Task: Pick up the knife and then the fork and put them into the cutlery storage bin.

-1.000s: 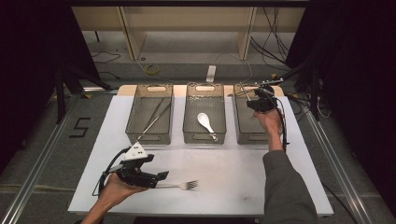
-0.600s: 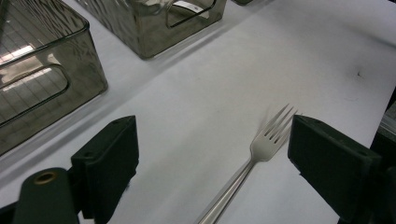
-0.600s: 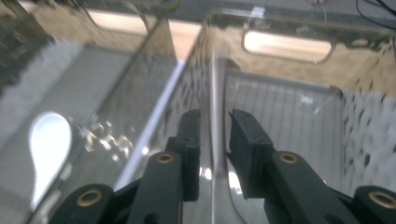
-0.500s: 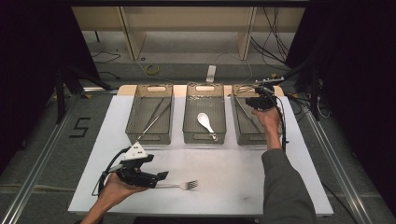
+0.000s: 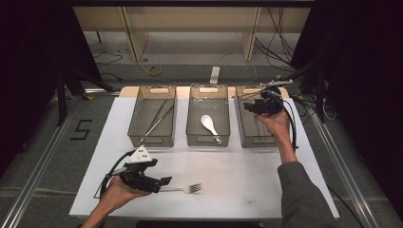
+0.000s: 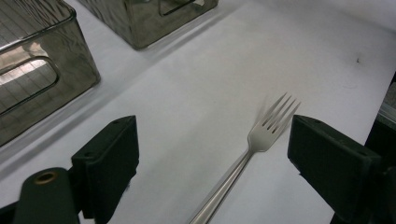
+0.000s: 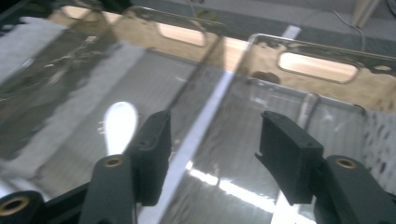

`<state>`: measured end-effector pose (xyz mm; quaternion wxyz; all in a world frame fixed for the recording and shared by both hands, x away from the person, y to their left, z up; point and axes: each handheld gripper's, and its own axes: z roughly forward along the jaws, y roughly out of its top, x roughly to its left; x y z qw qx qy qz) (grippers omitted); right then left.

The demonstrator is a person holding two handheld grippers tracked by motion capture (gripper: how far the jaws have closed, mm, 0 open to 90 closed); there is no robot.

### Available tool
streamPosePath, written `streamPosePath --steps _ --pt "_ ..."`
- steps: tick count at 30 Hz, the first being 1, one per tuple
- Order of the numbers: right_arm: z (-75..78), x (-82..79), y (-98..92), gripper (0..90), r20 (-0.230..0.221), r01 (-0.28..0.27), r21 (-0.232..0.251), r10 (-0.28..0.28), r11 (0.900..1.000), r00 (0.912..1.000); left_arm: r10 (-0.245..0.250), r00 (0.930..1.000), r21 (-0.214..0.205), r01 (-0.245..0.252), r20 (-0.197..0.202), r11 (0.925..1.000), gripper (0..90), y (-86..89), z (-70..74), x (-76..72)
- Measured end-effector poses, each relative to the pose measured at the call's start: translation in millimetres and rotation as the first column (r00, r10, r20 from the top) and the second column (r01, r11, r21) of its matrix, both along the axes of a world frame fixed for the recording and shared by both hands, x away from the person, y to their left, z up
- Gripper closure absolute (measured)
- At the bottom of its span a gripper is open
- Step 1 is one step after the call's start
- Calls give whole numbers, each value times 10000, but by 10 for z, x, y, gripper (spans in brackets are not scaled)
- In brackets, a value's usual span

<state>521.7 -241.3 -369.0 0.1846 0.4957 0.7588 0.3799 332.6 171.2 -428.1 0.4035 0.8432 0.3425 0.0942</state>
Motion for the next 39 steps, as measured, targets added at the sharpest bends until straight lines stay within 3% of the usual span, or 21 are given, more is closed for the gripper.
streamPosePath --steps 7,15,23,30,33,39 --pt "70 -392 70 368 509 -880 446 857 9951 9950 -155 9993 675 177 -333 9976 168 -44 -8 10" --pt "0 -892 142 332 985 -1811 707 1738 9809 9798 -179 9964 1407 294 -824 9896 178 -119 -42 28" --pt "-167 -1278 125 312 1416 -2177 1215 2002 9684 9695 -293 9922 1782 508 -1209 9827 178 -158 -70 58" --pt "-241 -1513 149 305 1555 -2647 1053 2471 9585 9564 -369 9859 2151 722 -1635 9739 198 -187 -77 86" --pt "-296 -1602 149 305 1673 -2616 1271 2393 9568 9564 -574 9809 2446 1028 -1860 9642 218 -223 -88 99" --pt "-431 -1711 189 304 1493 -2690 1146 2512 9563 9564 -654 9703 3118 1382 -2331 9400 272 -283 -133 145"
